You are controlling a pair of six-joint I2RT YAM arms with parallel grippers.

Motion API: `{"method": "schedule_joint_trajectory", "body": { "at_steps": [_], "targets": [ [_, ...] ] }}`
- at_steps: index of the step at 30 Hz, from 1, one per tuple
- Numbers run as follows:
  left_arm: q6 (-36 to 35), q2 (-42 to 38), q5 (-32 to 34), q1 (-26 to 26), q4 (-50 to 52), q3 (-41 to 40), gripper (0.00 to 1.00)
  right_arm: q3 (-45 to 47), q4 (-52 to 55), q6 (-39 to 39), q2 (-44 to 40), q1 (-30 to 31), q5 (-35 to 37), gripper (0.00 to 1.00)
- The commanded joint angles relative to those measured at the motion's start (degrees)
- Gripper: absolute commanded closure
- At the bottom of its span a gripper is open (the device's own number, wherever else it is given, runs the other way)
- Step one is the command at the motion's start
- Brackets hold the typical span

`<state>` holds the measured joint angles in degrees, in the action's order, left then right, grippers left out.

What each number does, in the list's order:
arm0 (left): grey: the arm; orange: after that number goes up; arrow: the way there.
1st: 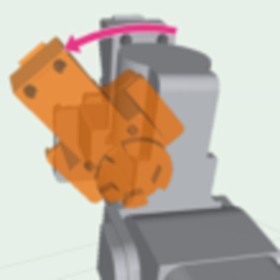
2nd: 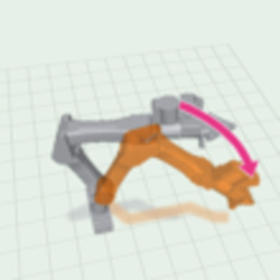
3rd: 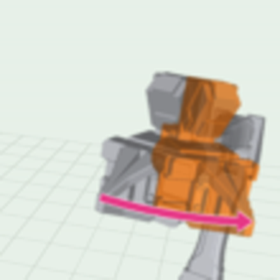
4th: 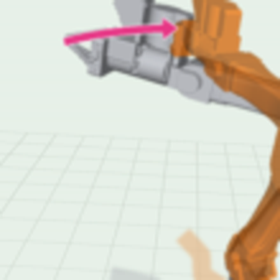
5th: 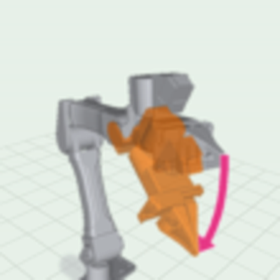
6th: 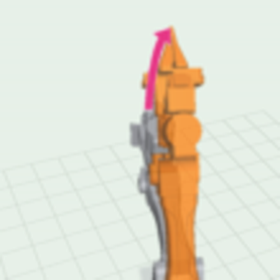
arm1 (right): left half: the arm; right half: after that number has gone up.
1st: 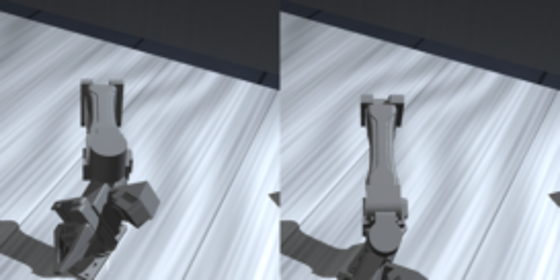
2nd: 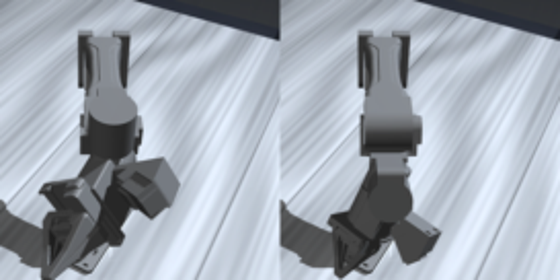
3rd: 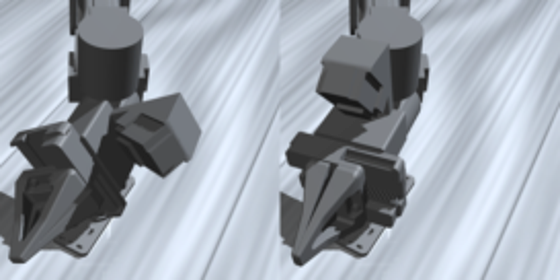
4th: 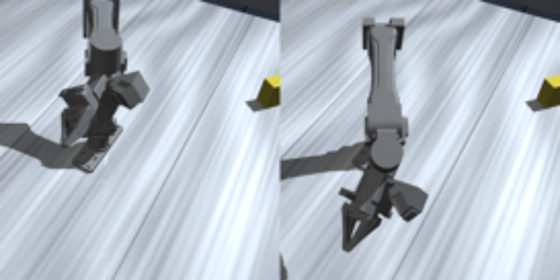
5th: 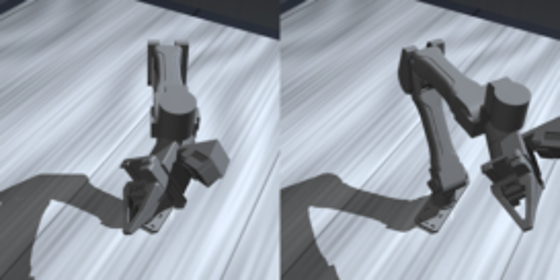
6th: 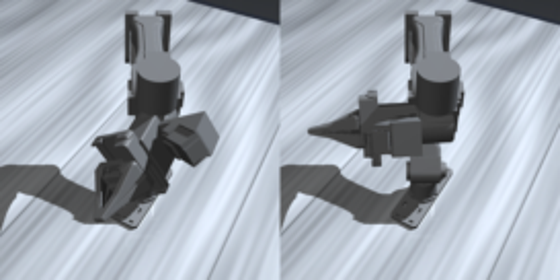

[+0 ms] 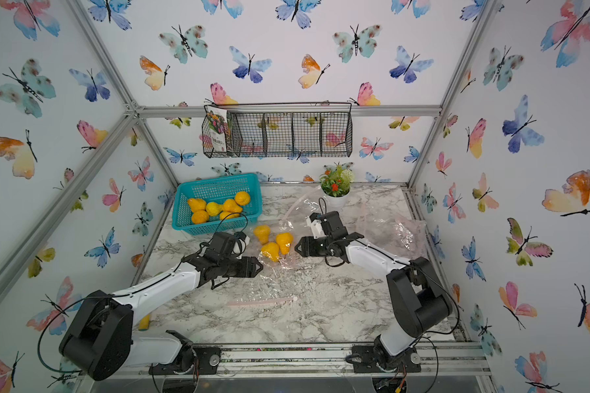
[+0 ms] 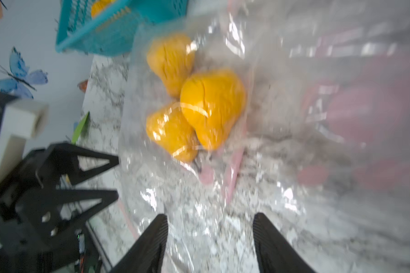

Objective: Open the zip-top bag and take out the pear
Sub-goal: Move the zipper food storage bag to the center of the board, then unzip the zipper on the zipper food storage bag.

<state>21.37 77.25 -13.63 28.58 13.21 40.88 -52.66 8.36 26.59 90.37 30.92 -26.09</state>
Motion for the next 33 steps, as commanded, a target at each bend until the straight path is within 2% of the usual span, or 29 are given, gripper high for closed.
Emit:
{"method": "schedule_joint_trajectory", "body": {
  "at_steps": [1,4,8,12,16,20,25,28,33],
  "targets": [
    [0.9,1.5,1.9,-0.2,-2.7,-0.8,0.27,8.7,-2.0,5.4,-2.5,2.4,-7.5,0.38],
    [0.9,2.2,2.0,-0.4,-3.1,-1.3,0.27,14.5,-4.7,9.0,-4.8,5.6,-8.0,0.37],
    [0.9,2.7,2.1,-0.6,-3.6,-2.0,0.27,22.0,-13.2,14.6,-4.8,7.0,-10.8,0.37],
    [1.0,2.6,1.8,-0.6,-3.9,-2.3,0.27,24.6,-21.5,19.2,-2.4,8.3,-13.9,0.39],
    [1.0,2.3,1.4,-0.6,-4.2,-2.3,0.27,26.8,-35.1,27.0,1.4,8.4,-18.3,0.42],
    [1.1,0.8,1.2,-0.6,-5.5,-3.1,0.27,25.9,-40.3,30.4,3.8,8.4,-19.2,0.55],
    [-0.1,-1.3,0.8,-0.6,-5.4,-2.3,0.28,24.8,-41.1,31.7,4.0,8.5,-17.8,0.85],
    [-2.5,-3.9,0.2,-0.5,-4.6,-0.8,0.28,24.1,-41.2,32.3,3.3,8.4,-17.2,0.97],
    [-11.1,-10.4,-3.3,0.4,-4.0,1.4,0.27,22.1,-38.3,32.1,0.1,8.4,-16.5,0.98]
  ]
}}
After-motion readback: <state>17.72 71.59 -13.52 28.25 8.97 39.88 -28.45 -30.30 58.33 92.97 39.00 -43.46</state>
